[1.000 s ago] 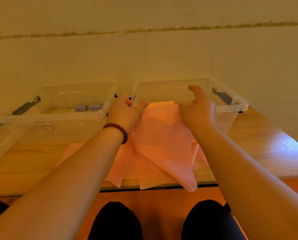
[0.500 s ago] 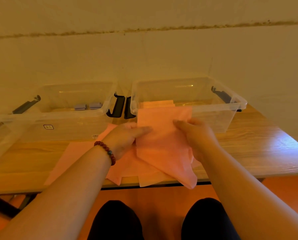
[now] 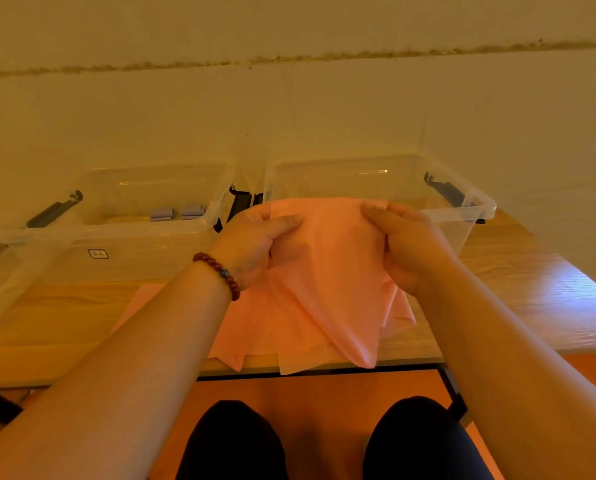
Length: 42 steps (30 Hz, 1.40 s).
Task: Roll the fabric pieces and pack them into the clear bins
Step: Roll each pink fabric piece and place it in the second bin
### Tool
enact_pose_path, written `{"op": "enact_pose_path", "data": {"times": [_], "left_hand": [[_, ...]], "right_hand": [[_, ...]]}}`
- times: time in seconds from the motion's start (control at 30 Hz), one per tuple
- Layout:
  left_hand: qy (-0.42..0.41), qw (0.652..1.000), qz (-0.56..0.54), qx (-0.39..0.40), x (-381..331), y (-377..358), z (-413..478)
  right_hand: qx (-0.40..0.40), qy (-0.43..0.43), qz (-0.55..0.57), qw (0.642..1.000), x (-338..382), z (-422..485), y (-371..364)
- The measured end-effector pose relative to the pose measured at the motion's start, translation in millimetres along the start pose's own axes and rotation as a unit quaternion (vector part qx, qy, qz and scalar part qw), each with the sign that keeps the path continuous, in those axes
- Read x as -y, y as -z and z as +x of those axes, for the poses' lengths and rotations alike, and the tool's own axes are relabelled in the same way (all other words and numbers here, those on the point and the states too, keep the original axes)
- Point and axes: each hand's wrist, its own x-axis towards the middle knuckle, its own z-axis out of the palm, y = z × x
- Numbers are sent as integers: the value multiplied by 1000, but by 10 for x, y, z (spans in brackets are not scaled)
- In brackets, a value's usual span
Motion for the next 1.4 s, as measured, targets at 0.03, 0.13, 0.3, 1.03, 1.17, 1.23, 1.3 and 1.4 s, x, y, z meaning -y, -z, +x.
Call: {"op": "enact_pose_path", "data": {"times": [0.03,0.13,0.3,1.03,1.17,1.23,1.3,1.4], "left_hand": [[10,1000,9,-14,3,-11,-2],[53,998,33,-13,2,-33,-24],[53,996,73,5,-23,-13,8],[-21,997,67,-33,55,19,-48],[-13,1000,-10,9,-24,-30,-70],[-11,998,-26,48,-39,-24,-103],[-16,997,-3,77,-17,12,-137],[-21,997,54,40,27,73,-152]], "right_hand": [[-12,19,-9,1000,24,60,-9],[-26,54,-116,991,60,206,-31],[-57,64,-300,950,81,267,-48],[-166,124,-160,965,-146,71,13],[-100,-38,-31,994,-226,-64,-93],[-29,-126,35,991,-209,-82,-131],[5,-118,35,992,-211,-67,-125],[-36,-13,-22,999,-189,4,-80]]}}
